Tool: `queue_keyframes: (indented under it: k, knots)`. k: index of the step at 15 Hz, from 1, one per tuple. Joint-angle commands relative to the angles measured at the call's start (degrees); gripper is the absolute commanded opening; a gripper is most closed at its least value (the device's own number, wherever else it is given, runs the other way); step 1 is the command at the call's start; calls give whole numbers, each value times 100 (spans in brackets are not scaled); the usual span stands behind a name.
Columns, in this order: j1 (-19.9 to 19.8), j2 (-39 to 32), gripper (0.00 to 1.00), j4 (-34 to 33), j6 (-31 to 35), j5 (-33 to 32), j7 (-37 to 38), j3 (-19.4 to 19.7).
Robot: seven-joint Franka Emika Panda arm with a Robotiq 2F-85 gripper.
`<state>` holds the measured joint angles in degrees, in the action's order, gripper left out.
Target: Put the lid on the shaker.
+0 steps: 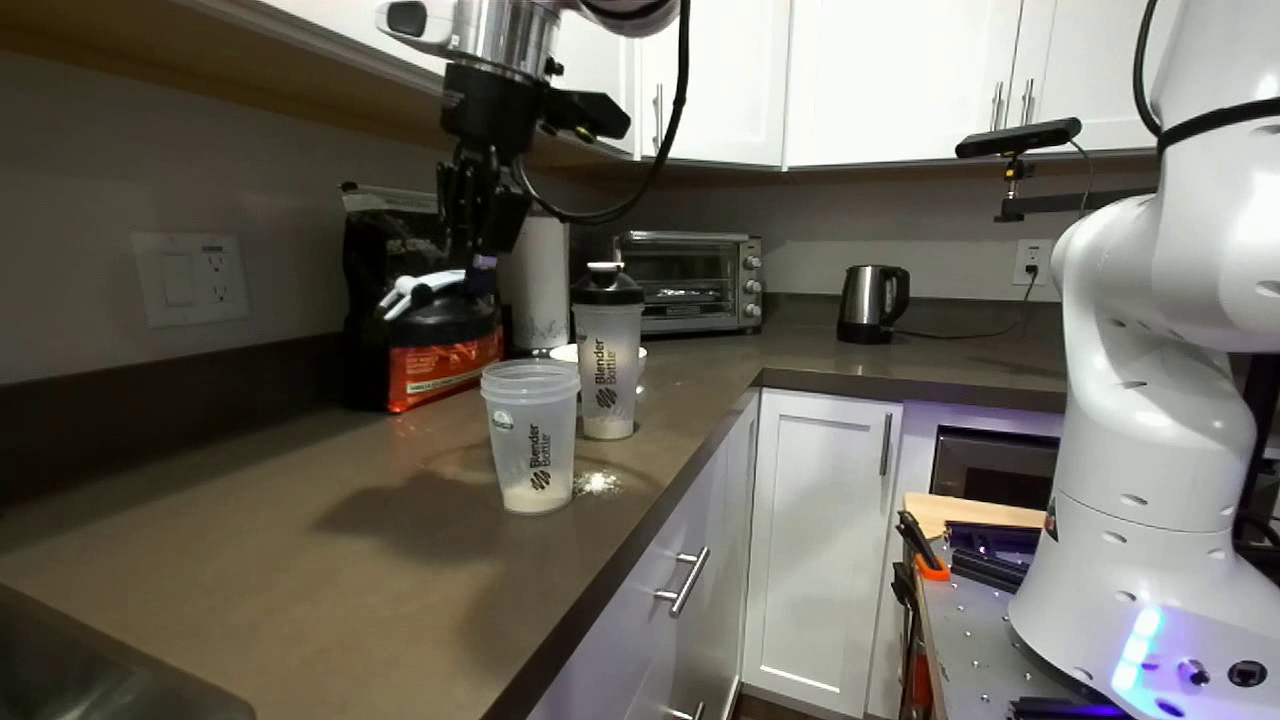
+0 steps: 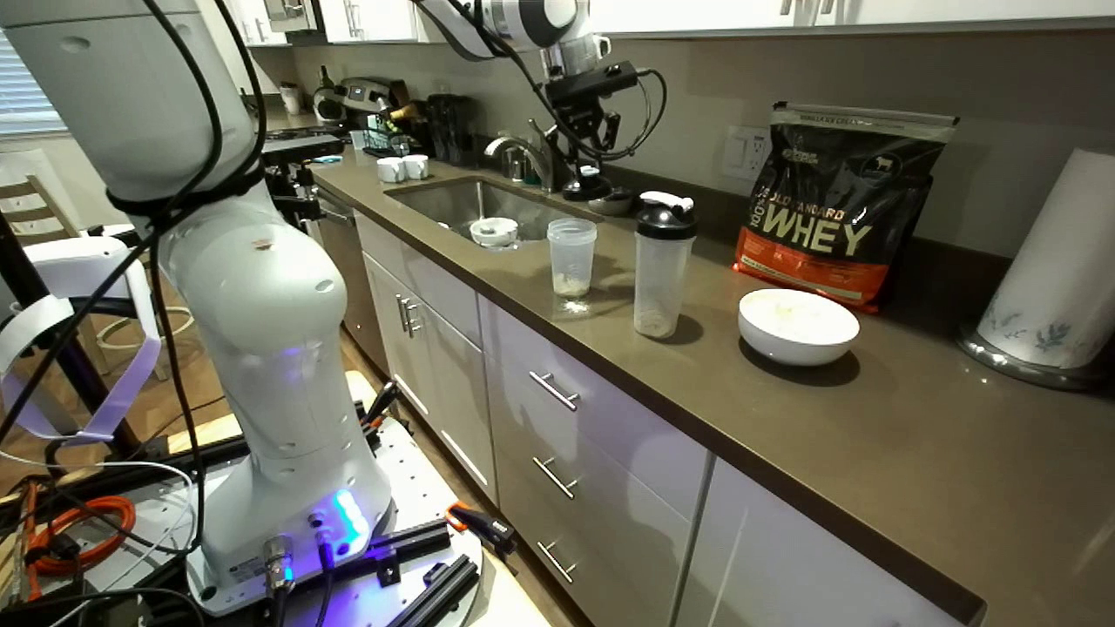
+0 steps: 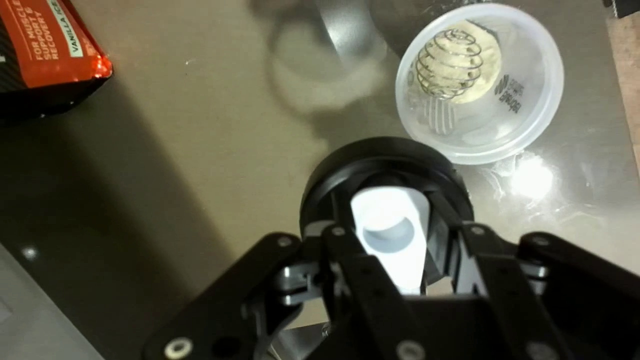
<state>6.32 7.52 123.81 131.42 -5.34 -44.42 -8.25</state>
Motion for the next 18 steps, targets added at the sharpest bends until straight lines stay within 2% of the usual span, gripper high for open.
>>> queue_keyframes:
  k: [1,18]
  knots:
    - [85,423,14,353,-173,-60,196,101]
    - [234,1142,14,1359,-184,500,342,507]
